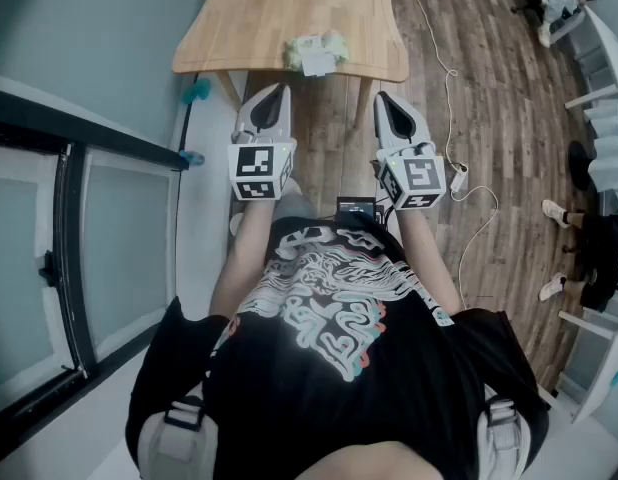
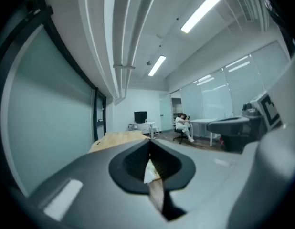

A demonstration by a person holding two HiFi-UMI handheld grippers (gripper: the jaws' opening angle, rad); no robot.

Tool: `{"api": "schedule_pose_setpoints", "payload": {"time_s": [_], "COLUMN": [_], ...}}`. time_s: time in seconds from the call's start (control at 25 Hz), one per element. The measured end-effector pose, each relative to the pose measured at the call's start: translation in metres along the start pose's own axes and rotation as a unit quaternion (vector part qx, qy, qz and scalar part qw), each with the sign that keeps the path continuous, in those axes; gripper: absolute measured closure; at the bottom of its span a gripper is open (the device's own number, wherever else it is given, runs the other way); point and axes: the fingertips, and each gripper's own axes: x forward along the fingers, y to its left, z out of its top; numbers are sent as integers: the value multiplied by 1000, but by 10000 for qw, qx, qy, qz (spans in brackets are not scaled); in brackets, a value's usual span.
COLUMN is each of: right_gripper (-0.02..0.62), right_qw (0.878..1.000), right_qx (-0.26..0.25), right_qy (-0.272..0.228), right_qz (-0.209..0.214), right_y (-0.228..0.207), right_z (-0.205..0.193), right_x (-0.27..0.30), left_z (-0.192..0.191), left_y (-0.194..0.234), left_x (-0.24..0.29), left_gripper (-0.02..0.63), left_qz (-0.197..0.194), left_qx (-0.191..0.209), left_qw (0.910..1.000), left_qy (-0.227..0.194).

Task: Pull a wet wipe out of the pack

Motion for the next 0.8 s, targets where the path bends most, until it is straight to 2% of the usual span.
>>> {"api": "schedule_pose_setpoints", "payload": {"time_s": [0.24,0.48,0.8], "right_gripper": [597,597,597], "right_qw": [9999,9999,9980], "right_qx": [18,144,493], "right_qy": [158,88,-27], "right_qz": [16,-16,393], "right_y": [1,-6,-1], "right_z": [-13,-15,-16], "right_x": [-6,-10,-16], "left_z": [-3,-8,-11], "left_y": [-4,-11,-19], "left_x": [-1,-3,-5], "left_gripper": [618,618,618], "left_qz": [114,153,135], "left_qx": [-237,-224,-255], "left_qw": [9997,9996,9995], "left_qy": [26,105,149]}}
